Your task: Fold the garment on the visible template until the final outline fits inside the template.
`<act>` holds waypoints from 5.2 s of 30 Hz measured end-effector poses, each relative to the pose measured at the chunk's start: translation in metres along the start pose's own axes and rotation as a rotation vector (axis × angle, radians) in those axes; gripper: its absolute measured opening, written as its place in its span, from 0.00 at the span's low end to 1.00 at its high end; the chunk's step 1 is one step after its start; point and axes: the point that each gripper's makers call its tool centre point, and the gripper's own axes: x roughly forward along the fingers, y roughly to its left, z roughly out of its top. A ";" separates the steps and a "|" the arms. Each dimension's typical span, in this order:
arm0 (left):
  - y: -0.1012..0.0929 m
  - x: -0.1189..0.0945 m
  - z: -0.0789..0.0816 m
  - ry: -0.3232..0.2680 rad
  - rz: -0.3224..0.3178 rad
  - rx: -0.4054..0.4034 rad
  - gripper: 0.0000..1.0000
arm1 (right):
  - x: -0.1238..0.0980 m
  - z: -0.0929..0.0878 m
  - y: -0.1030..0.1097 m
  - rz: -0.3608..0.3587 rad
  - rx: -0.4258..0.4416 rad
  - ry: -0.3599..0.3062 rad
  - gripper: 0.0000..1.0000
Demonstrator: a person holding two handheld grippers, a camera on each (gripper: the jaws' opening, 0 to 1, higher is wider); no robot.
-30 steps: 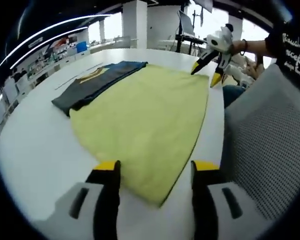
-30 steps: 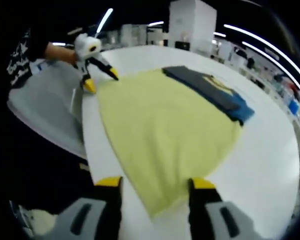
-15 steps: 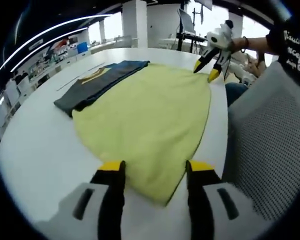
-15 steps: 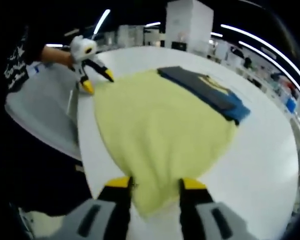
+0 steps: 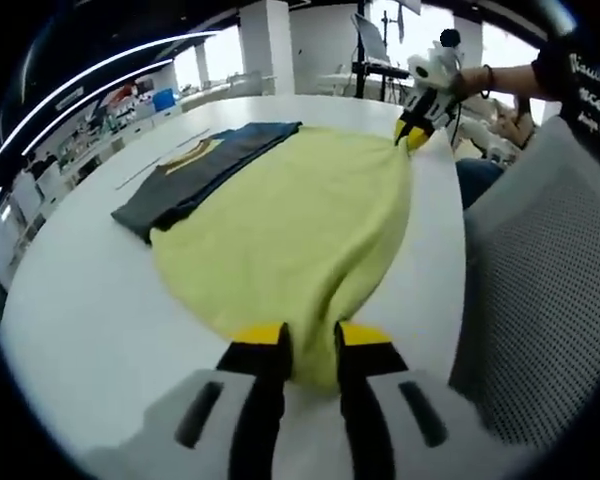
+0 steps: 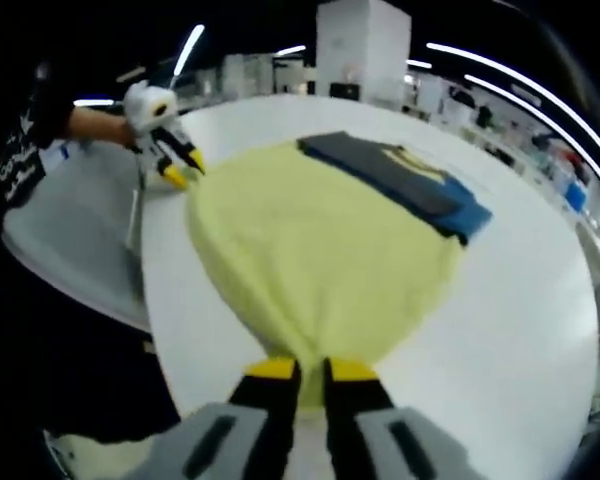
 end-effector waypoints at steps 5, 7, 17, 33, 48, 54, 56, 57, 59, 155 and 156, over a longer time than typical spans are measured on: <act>0.002 0.000 0.001 0.009 0.006 -0.016 0.09 | 0.000 0.000 0.000 0.005 0.007 0.003 0.05; 0.001 0.001 0.001 0.016 0.009 -0.012 0.05 | 0.001 0.000 0.000 0.007 0.011 0.004 0.04; 0.001 -0.010 0.004 0.000 0.006 -0.048 0.01 | -0.004 0.000 0.008 0.027 0.026 0.005 0.00; -0.015 -0.023 -0.005 0.008 0.003 -0.077 0.00 | -0.023 0.003 0.034 0.077 0.061 -0.043 0.00; -0.038 -0.048 -0.010 0.020 -0.019 -0.099 0.00 | -0.040 0.006 0.067 0.139 0.100 -0.058 0.00; -0.049 -0.056 -0.011 0.014 -0.036 -0.119 0.00 | -0.045 0.004 0.080 0.173 0.101 -0.043 0.00; -0.052 -0.059 -0.012 0.015 -0.040 -0.122 0.00 | -0.048 0.004 0.085 0.187 0.105 -0.042 0.00; -0.053 -0.060 -0.013 0.015 -0.041 -0.124 0.00 | -0.049 0.004 0.086 0.193 0.105 -0.041 0.00; -0.056 -0.062 -0.014 0.017 -0.046 -0.128 0.00 | -0.051 0.003 0.089 0.206 0.105 -0.039 0.00; 0.155 -0.040 0.147 -0.149 0.153 -0.091 0.00 | -0.041 0.182 -0.143 -0.258 -0.185 -0.221 0.00; 0.156 -0.039 0.148 -0.148 0.155 -0.096 0.00 | -0.038 0.182 -0.146 -0.262 -0.186 -0.218 0.00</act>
